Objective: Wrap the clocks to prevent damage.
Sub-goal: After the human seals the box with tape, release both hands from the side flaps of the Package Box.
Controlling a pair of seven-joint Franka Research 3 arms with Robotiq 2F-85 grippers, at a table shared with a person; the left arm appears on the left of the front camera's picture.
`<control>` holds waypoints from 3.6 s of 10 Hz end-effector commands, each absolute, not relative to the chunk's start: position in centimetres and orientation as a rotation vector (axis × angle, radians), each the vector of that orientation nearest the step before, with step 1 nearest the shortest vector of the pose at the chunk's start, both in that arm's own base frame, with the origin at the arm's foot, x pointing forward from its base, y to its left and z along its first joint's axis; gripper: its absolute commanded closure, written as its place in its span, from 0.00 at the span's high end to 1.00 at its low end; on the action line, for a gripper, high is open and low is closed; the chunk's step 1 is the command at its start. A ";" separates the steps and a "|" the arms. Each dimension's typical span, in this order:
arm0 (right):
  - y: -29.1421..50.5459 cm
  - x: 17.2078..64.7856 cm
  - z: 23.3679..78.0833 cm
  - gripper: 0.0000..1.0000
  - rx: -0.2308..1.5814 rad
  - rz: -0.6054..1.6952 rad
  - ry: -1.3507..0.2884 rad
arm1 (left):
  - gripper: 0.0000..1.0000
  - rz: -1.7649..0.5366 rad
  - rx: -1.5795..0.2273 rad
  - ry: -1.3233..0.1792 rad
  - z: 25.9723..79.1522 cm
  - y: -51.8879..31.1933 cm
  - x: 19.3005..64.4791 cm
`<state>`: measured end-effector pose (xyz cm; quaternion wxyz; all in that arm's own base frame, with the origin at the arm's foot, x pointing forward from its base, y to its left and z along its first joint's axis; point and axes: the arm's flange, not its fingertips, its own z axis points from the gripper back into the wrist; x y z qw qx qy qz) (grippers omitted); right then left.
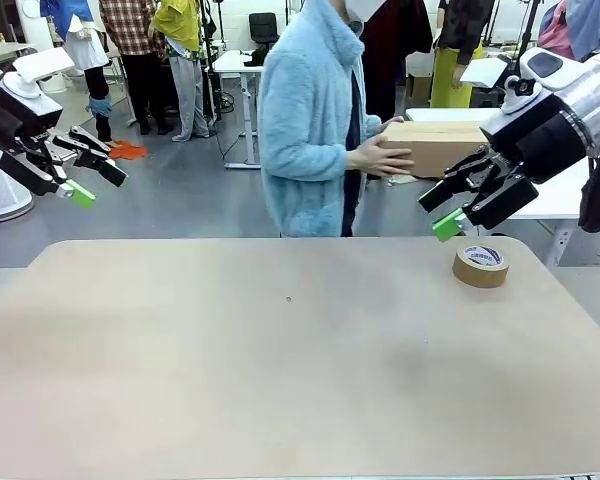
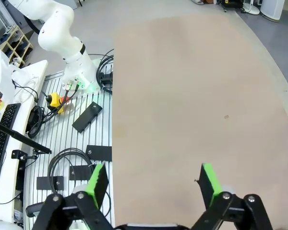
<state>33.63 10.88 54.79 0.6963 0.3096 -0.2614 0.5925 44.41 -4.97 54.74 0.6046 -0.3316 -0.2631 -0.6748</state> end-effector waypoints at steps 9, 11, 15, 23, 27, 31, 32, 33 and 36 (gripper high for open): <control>10.9 33.4 54.8 1.00 0.695 1.322 -0.578 | 0.98 -1.556 -0.766 -0.601 54.7 -5.0 44.4; 8.8 34.2 54.2 1.00 0.780 1.187 -0.740 | 1.00 -1.331 -0.761 -0.923 54.2 -2.9 44.6; 3.9 34.2 51.5 1.00 0.889 1.094 -0.952 | 1.00 -1.051 -0.820 -1.186 51.7 0.8 43.2; 2.6 34.5 50.9 1.00 0.870 1.037 -0.981 | 1.00 -0.993 -0.839 -1.191 50.7 1.9 43.4; 2.6 34.5 50.9 1.00 0.870 1.037 -0.981 | 1.00 -0.993 -0.839 -1.191 50.7 1.9 43.4; 2.6 34.5 50.9 1.00 0.870 1.037 -0.981 | 1.00 -0.993 -0.839 -1.191 50.7 1.9 43.4; 2.6 34.5 50.9 1.00 0.870 1.037 -0.981 | 1.00 -0.993 -0.839 -1.191 50.7 1.9 43.4; 2.6 34.5 50.9 1.00 0.870 1.037 -0.981 | 1.00 -0.993 -0.839 -1.191 50.7 1.9 43.4; 2.6 34.5 50.9 1.00 0.870 1.037 -0.981 | 1.00 -0.993 -0.839 -1.191 50.7 1.9 43.4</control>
